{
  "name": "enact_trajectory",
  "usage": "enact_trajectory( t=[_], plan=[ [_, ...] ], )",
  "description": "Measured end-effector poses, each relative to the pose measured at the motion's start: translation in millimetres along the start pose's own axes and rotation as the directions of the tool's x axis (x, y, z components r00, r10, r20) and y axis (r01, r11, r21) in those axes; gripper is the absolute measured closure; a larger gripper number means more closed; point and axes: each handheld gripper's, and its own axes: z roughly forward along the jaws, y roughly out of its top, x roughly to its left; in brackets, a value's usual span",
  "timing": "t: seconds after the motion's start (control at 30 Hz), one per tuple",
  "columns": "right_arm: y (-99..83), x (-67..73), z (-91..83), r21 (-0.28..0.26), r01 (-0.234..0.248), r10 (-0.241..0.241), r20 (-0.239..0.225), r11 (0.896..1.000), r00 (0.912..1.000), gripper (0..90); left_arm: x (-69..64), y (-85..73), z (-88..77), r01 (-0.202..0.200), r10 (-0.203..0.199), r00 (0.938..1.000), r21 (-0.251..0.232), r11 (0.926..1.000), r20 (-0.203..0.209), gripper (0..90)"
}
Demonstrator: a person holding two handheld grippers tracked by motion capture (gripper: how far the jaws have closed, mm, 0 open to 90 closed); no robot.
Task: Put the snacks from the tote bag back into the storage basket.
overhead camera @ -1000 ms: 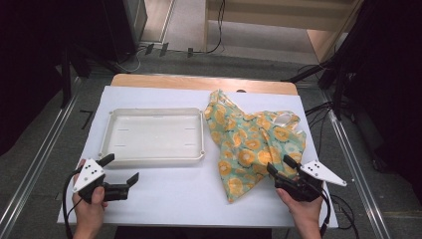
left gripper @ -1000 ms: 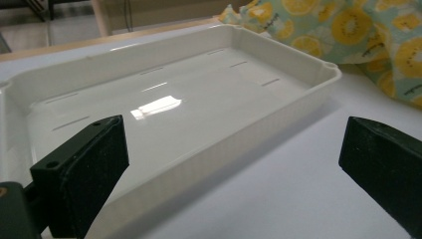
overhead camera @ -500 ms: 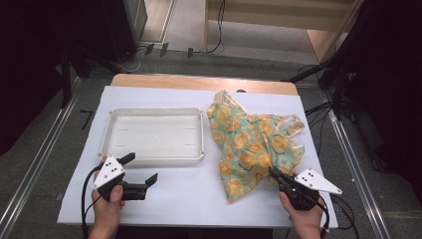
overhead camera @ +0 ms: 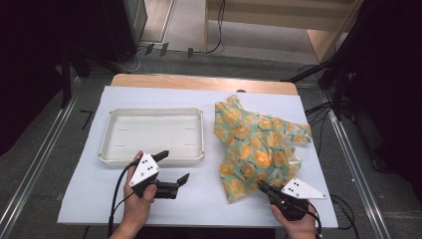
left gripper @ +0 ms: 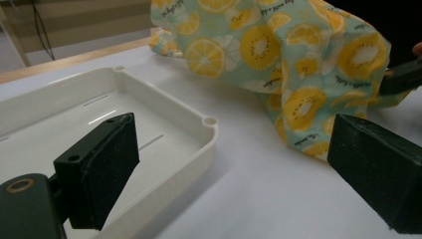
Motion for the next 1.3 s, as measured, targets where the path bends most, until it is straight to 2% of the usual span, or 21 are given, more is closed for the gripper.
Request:
enact_trajectory(
  t=[0.13, 0.3, 0.47, 0.53, 0.6, 0.63, 0.7, 0.73, 0.77, 0.8, 0.83, 0.87, 0.9, 0.93, 0.97, 1.07, 1.13, 1.17, 1.23, 1.3],
  plan=[
    [-4.4, 2.3, 10.7, 0.053, 0.015, -0.013, -0.028, 0.998, 0.9995, 90.0, -9.2, 5.0, 18.0, 0.003, -0.003, 0.9998, 0.005, 1.0000, 0.021, 6.6],
    [-6.9, 3.2, 16.6, 0.087, 0.026, -0.022, -0.040, 0.996, 0.9989, 90.0, -21.1, 10.5, 40.0, -0.005, 0.005, 0.9989, 0.009, 0.9999, 0.046, 7.2],
    [-7.6, 3.8, 18.0, 0.096, 0.030, -0.026, -0.040, 0.995, 0.9989, 90.0, -32.9, 14.6, 62.2, -0.009, 0.008, 0.9955, 0.003, 1.0000, 0.094, 7.2],
    [-7.7, 3.8, 18.2, 0.097, 0.029, -0.026, -0.040, 0.995, 0.9989, 90.0, -35.2, 15.3, 66.9, -0.016, 0.016, 0.9947, 0.006, 0.9998, 0.101, 7.9],
    [-8.0, 4.2, 19.2, 0.104, 0.032, -0.028, -0.041, 0.994, 0.9988, 90.0, -38.3, 16.8, 75.7, -0.016, 0.015, 0.9925, 0.009, 0.9998, 0.122, 15.9],
    [-8.0, 4.2, 19.6, 0.106, 0.036, -0.031, -0.042, 0.994, 0.9986, 90.0, -39.5, 18.1, 80.5, -0.020, 0.018, 0.9912, 0.010, 0.9998, 0.131, 15.6],
    [-7.9, 4.5, 20.5, 0.109, 0.038, -0.033, -0.046, 0.993, 0.9984, 90.0, -41.4, 21.9, 89.5, 0.001, -0.001, 0.9910, 0.000, 1.0000, 0.134, 18.1],
    [-7.8, 4.8, 21.2, 0.111, 0.038, -0.033, -0.045, 0.993, 0.9984, 90.0, -42.8, 25.6, 97.7, 0.016, -0.016, 0.9893, -0.003, 0.9999, 0.145, 28.1],
    [-7.8, 5.0, 21.3, 0.112, 0.038, -0.033, -0.047, 0.993, 0.9984, 90.0, -42.8, 25.6, 97.7, 0.016, -0.016, 0.9893, -0.003, 0.9999, 0.145, 30.0],
    [-7.8, 5.1, 21.2, 0.115, 0.042, -0.037, -0.046, 0.993, 0.9983, 90.0, -44.9, 28.1, 106.2, 0.015, -0.015, 0.9882, 0.001, 0.9999, 0.153, 34.8],
    [-7.8, 5.1, 21.2, 0.115, 0.042, -0.037, -0.046, 0.993, 0.9983, 90.0, -44.9, 28.1, 106.2, 0.015, -0.015, 0.9882, 0.001, 0.9999, 0.153, 42.2],
    [-7.9, 5.0, 21.2, 0.114, 0.043, -0.037, -0.047, 0.993, 0.9982, 90.0, -45.7, 28.0, 110.6, 0.013, -0.014, 0.9852, 0.004, 0.9999, 0.171, 42.2],
    [-8.2, 5.2, 20.8, 0.111, 0.042, -0.037, -0.046, 0.993, 0.9982, 90.0, -45.8, 27.1, 113.2, 0.016, -0.017, 0.9809, 0.007, 0.9999, 0.194, 54.8],
    [-8.2, 5.2, 20.8, 0.111, 0.042, -0.037, -0.046, 0.993, 0.9982, 90.0, -45.4, 25.9, 114.8, 0.022, -0.024, 0.9768, 0.012, 0.9997, 0.213, 54.8],
    [-8.3, 5.2, 20.6, 0.110, 0.043, -0.038, -0.048, 0.993, 0.9981, 90.0, -45.1, 24.4, 116.1, 0.025, -0.029, 0.9750, 0.021, 0.9995, 0.220, 61.3],
    [-7.7, 3.9, 20.1, 0.108, 0.041, -0.035, -0.051, 0.993, 0.9981, 90.0, -46.1, 20.2, 115.8, 0.031, -0.040, 0.9690, 0.042, 0.9986, 0.244, 90.0],
    [-7.6, 3.8, 19.5, 0.108, 0.040, -0.035, -0.049, 0.993, 0.9982, 90.0, -48.1, 17.8, 114.4, 0.018, -0.032, 0.9661, 0.057, 0.9982, 0.256, 90.0],
    [-7.5, 3.7, 18.7, 0.102, 0.038, -0.034, -0.048, 0.994, 0.9983, 90.0, -49.4, 16.5, 113.4, 0.000, -0.018, 0.9667, 0.072, 0.9974, 0.255, 90.0],
    [-7.3, 3.1, 16.0, 0.091, 0.036, -0.032, -0.050, 0.995, 0.9983, 89.8, -51.3, 12.5, 111.1, -0.011, -0.014, 0.9652, 0.096, 0.9953, 0.261, 90.0],
    [-6.5, 0.3, 11.4, 0.062, 0.033, -0.031, -0.046, 0.998, 0.9985, 86.6, -53.3, 7.5, 109.0, -0.027, -0.003, 0.9689, 0.116, 0.9929, 0.248, 90.0]
  ],
)
